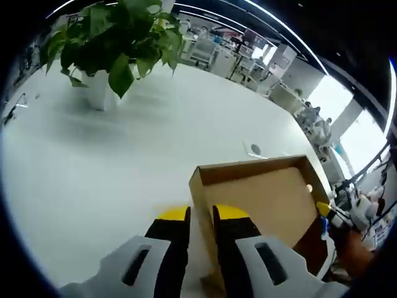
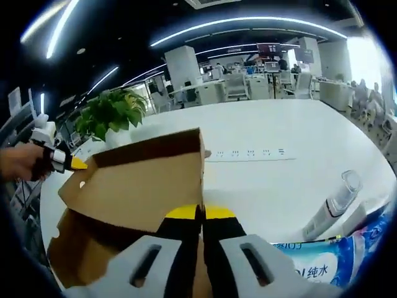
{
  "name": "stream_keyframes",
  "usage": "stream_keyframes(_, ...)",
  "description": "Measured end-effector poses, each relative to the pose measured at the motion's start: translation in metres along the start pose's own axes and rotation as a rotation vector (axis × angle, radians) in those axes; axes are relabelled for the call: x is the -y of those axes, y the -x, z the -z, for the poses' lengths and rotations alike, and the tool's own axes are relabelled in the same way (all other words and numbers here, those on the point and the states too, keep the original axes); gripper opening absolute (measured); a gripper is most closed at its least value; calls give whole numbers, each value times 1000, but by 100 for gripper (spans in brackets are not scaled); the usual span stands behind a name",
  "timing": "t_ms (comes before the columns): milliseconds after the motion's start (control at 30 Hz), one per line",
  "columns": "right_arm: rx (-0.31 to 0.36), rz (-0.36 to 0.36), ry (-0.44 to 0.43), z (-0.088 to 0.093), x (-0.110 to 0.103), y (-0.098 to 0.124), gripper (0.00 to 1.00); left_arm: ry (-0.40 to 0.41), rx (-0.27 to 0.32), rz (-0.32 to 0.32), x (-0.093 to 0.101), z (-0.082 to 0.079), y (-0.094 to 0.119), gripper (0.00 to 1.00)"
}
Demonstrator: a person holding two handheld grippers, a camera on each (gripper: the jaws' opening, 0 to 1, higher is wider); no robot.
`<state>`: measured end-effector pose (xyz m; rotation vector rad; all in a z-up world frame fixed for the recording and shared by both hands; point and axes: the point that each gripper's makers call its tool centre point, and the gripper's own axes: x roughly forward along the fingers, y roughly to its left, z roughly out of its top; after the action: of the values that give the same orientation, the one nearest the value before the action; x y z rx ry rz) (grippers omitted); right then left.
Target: Operate the shoe box by opening the lid, removing the specified soft item, and placing it in the target area until the item is outside and the box remains undamaged.
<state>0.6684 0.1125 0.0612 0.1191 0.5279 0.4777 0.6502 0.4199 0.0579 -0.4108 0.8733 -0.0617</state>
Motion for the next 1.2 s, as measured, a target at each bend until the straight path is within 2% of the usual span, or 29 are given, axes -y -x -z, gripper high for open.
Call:
stream_keyframes(67,16,-1,5,-3,-1,-1,0,12,-24,-12,-4,0,-4,6)
stream_keyframes(200,29,-12,-3,-6,-4,-5,0,4,-46,-33,-9,1,-8,2)
stream_keyframes(300,-2,-41,-31,0,-5,-7,0,-24,-23,-47,-9,-3,-5,1)
stream_keyframes(367,-21,-73,-63,4,-8,-8,1,-27,30,-55,-10,-13,-2,0)
stream_keyframes(433,-23,-89,-62,2,-11,-8,10,-23,67,-35,-6,-21,0,0)
stream_keyframes(500,-26,-106,-116,-3,-15,-8,22,-44,81,-41,-5,-25,2,0)
stream_keyframes(533,-16,-111,-107,-9,-15,-8,22,-47,93,-41,-4,-27,3,0)
stream_keyframes(633,-49,-137,-107,-18,-17,-17,16,-49,112,-35,-2,-28,3,0)
stream_keyframes(667,-99,-131,-113,-15,-15,-21,14,-51,111,-33,0,-28,3,0)
stream_keyframes(700,-86,-139,-120,-20,-15,-25,13,-53,122,-31,1,-29,3,0)
stream_keyframes(800,-106,-126,-107,-30,-10,-35,13,-54,147,-15,5,-32,4,0)
stream_keyframes(967,-123,-100,-111,-50,1,-45,8,-66,159,-3,12,-40,4,0)
stream_keyframes(1000,-128,-98,-112,-50,1,-45,7,-65,165,-1,12,-42,5,0)
stream_keyframes(1067,-144,-72,-50,-56,5,-45,6,-53,174,15,15,-46,6,0)
stream_keyframes(1200,-107,-72,-29,-72,2,-40,5,-78,195,39,22,-52,13,1)
